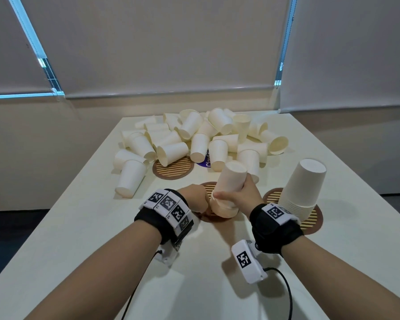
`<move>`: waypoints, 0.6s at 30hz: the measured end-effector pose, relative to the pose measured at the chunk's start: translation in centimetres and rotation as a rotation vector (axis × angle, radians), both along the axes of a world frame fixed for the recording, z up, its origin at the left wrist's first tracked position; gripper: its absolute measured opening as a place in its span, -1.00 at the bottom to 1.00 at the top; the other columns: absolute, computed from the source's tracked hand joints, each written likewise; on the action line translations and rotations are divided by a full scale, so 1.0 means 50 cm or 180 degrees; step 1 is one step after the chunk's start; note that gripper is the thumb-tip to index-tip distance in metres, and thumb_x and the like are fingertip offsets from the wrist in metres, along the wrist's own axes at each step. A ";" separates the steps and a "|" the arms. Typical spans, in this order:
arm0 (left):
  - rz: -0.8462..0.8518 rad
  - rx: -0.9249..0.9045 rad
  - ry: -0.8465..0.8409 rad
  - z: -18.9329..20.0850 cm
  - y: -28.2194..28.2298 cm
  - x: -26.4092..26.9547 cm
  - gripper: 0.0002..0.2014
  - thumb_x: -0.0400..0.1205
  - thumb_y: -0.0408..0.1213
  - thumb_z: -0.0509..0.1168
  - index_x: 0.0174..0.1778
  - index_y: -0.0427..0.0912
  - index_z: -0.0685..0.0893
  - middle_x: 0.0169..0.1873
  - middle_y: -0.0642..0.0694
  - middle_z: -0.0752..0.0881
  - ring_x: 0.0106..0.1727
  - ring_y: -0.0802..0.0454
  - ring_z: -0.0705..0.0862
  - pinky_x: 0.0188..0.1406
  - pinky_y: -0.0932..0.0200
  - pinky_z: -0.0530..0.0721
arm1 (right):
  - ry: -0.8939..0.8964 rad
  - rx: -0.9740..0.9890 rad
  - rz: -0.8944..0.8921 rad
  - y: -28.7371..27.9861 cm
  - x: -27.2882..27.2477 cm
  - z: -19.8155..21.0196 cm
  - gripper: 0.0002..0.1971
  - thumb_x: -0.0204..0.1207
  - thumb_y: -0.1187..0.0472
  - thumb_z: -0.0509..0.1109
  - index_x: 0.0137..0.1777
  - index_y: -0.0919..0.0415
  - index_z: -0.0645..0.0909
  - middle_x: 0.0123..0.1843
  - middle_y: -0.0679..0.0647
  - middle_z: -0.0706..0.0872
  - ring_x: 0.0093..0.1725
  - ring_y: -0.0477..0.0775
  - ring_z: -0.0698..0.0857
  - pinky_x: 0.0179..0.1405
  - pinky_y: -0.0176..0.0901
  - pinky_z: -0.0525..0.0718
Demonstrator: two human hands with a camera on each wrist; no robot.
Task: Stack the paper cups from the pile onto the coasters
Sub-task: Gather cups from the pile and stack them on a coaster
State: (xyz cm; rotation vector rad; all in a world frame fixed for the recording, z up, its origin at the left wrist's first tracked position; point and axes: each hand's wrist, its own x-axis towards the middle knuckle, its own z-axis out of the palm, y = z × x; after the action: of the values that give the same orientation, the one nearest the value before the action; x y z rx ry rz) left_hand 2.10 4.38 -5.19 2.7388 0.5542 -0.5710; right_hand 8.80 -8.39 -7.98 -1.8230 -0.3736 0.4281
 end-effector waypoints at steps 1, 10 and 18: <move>0.0054 -0.0108 -0.0042 0.002 0.004 -0.003 -0.68 0.59 -0.40 0.23 0.22 -0.21 0.74 0.16 -0.18 0.75 0.12 -0.08 0.68 0.19 0.10 0.64 | -0.0025 0.0002 0.0025 0.000 -0.003 0.000 -0.14 0.18 0.21 0.68 0.45 0.15 0.30 0.30 0.10 0.58 0.34 0.17 0.54 0.39 0.17 0.52; 0.1182 -0.1460 -0.2277 0.041 0.020 0.008 -0.61 0.72 0.02 0.08 0.10 -0.21 0.64 0.06 -0.17 0.75 0.13 -0.19 0.72 0.15 -0.06 0.65 | -0.0315 -0.0086 0.0555 0.021 -0.011 0.010 -0.18 0.29 0.22 0.62 0.50 0.16 0.26 0.31 0.05 0.58 0.33 0.10 0.56 0.40 0.09 0.52; 0.0608 -0.1208 -0.2579 0.012 0.021 0.010 -0.59 0.47 0.04 0.46 0.18 -0.02 0.63 0.08 0.01 0.72 0.10 0.06 0.66 0.14 0.06 0.66 | -0.0550 -0.0937 0.0756 0.016 0.027 0.028 -0.39 0.44 0.44 0.37 0.50 0.21 0.36 0.45 0.17 0.53 0.45 0.18 0.52 0.42 -0.05 0.49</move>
State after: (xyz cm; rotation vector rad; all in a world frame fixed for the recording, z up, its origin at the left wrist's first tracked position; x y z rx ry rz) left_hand 2.62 5.43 -4.57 2.2442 0.4240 0.4357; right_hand 10.16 -7.56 -6.58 -2.1185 -0.6802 0.5115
